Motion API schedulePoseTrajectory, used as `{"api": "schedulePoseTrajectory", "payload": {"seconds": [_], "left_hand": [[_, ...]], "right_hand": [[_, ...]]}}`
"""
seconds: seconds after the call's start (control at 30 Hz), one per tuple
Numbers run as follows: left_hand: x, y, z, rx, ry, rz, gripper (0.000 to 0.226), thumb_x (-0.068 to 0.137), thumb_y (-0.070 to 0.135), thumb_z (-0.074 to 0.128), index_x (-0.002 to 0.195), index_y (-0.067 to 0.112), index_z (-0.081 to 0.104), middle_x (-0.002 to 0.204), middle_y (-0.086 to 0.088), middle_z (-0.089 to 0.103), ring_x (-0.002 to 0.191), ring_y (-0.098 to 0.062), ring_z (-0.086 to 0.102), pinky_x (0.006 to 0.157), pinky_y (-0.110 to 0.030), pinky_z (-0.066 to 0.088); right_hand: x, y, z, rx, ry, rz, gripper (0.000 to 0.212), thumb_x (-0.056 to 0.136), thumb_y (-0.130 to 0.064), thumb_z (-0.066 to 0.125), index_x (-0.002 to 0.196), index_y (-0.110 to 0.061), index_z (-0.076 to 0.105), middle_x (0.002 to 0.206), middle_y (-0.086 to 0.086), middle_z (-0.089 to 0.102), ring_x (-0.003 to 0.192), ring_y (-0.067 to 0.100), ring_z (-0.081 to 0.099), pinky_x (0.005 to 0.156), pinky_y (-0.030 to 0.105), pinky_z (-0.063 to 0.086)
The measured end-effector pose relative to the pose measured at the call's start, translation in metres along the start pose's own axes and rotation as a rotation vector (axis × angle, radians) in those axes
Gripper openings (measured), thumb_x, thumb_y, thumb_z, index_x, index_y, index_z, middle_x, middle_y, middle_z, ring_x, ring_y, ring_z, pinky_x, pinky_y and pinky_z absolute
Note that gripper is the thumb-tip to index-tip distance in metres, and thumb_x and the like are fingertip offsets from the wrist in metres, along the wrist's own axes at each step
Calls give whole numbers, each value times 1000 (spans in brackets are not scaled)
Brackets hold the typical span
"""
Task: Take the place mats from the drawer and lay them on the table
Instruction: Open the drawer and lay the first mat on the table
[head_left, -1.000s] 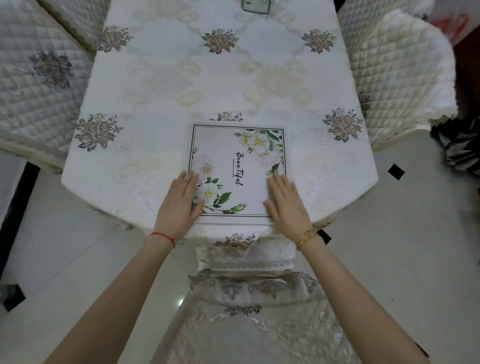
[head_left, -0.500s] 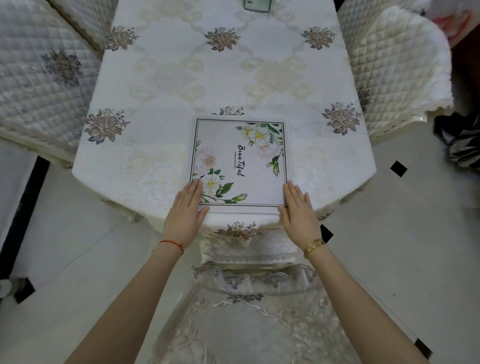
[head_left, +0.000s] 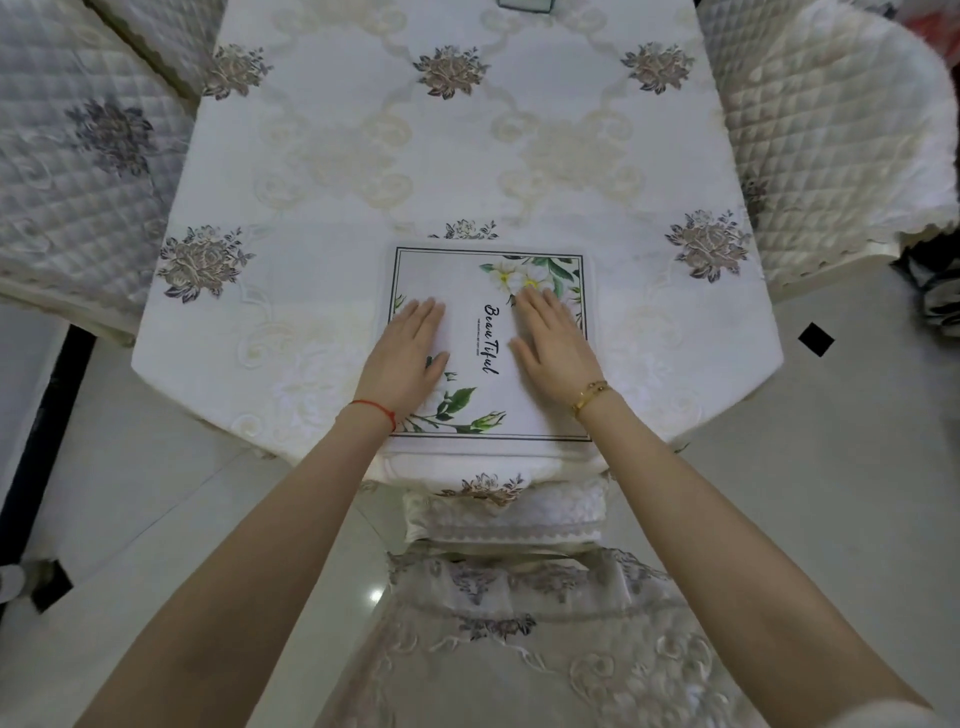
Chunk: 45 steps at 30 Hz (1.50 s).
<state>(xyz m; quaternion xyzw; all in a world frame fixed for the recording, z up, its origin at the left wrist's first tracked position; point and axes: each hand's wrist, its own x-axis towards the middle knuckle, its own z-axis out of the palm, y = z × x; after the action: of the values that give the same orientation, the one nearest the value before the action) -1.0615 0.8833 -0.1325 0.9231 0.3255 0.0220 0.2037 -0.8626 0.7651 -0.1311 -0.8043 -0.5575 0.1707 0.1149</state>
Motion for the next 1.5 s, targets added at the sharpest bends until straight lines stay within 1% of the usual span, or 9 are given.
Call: {"api": "schedulePoseTrajectory", "payload": {"seconds": [0.1,0.33,0.53,0.67,0.83,1.03,1.27,1.37,1.5], "left_hand": [[15,-5,7,26,-1,4,62,100,36,39,151,7,18,160,-11,17,148,-27,10,122,-34,7],[-1,-31,15,80,42,-53,69,99,47,33,152,6,15,160,-8,16,148,-19,12,122,-35,12],[12,-36,-3,57,74,-24,63,99,37,44,148,1,27,155,-15,28,144,-29,25,121,-38,17],[64,-24,-8,46,63,73,61,99,32,43,150,4,24,157,-14,24,146,-29,19,121,-38,13],[110,-16,3,93,-24,148,60,101,37,36,151,8,20,160,-9,19,148,-24,13,121,-38,11],[98,-32,8,67,73,43,64,99,45,33,151,10,22,158,-8,23,147,-24,18,121,-37,12],[75,-50,-4,74,75,-131,71,98,48,35,152,5,15,160,-11,17,148,-26,14,122,-37,10],[58,-49,-8,82,90,-132,69,99,42,39,150,0,19,158,-16,19,147,-30,15,122,-36,9],[20,-38,-2,85,47,-2,66,100,42,38,150,2,20,158,-15,21,147,-26,15,122,-37,11]], "right_hand": [[14,2,7,-17,-17,-19,61,101,-37,34,152,-11,13,160,5,9,148,19,3,120,34,3],[-9,43,2,0,66,27,56,102,-32,32,152,-12,15,160,2,12,147,14,7,120,31,3],[1,50,-8,24,127,51,55,101,-26,37,150,-7,20,159,8,16,147,20,8,120,33,3],[53,20,-10,43,54,-50,57,100,-29,37,150,-7,19,159,9,16,147,23,8,121,38,6],[92,-5,3,-32,-31,-129,58,101,-32,33,151,-9,14,160,7,11,148,21,5,120,35,3],[76,25,-3,-3,41,-61,62,100,-38,36,151,-9,16,159,6,14,147,20,9,119,31,2],[38,73,-16,-2,84,104,66,98,-44,32,151,-9,14,160,7,13,147,20,8,120,33,2],[25,71,-18,-6,118,158,65,98,-40,34,150,-6,16,159,10,15,147,23,8,120,33,1],[-4,39,-5,33,95,34,63,100,-36,38,151,-6,16,159,9,14,148,21,5,121,35,3]]}}
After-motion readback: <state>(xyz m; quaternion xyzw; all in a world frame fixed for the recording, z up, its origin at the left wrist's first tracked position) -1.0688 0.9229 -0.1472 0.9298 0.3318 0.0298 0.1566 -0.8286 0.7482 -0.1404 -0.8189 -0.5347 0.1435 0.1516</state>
